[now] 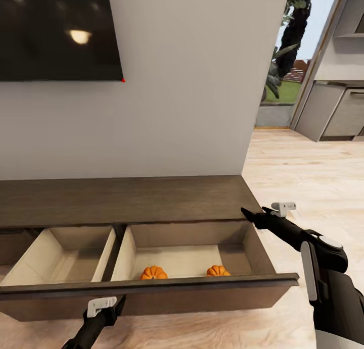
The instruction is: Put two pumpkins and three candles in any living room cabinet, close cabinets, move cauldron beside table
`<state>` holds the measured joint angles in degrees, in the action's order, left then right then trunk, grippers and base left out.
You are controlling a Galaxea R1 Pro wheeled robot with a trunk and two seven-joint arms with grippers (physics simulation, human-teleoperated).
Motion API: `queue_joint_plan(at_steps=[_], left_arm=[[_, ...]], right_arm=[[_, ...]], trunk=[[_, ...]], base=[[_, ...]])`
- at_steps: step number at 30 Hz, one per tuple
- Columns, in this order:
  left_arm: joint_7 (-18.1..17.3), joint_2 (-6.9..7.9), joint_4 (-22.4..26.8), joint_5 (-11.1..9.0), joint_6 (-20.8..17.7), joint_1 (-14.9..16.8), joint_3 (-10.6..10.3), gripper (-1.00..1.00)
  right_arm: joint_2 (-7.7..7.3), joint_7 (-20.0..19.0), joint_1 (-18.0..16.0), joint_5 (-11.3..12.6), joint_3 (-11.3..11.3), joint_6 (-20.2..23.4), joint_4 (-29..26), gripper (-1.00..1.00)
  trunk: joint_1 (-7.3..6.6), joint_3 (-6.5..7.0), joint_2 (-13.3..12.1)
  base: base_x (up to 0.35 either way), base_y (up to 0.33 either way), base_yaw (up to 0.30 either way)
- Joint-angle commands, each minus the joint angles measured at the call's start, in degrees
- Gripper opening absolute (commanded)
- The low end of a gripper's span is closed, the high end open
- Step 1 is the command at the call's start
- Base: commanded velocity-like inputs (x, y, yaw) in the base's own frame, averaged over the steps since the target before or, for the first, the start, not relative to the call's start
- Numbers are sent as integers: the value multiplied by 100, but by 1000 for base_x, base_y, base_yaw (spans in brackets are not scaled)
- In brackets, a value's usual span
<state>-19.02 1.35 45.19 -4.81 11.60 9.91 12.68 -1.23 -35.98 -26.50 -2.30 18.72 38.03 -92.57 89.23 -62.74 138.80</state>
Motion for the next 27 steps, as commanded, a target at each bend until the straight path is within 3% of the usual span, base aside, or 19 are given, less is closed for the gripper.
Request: queue_joint_plan(at_steps=[1,23,27], left_arm=[[-53,-2,-4,-64,6,7,13,100],[-58,6,-10,-64,110,11,33,100],[-58,10,-10,-64,114,11,33,100]], right_arm=[[1,-41,-5,-25,9,29,-6,100],[-3,-41,-31,-24,9,29,-3,100],[-8,-41,-31,-24,9,29,-4,100]], trunk=[[2,-5,2],[2,-5,2],[2,-5,2]], base=[[344,0,0],[344,0,0],[162,0,0]])
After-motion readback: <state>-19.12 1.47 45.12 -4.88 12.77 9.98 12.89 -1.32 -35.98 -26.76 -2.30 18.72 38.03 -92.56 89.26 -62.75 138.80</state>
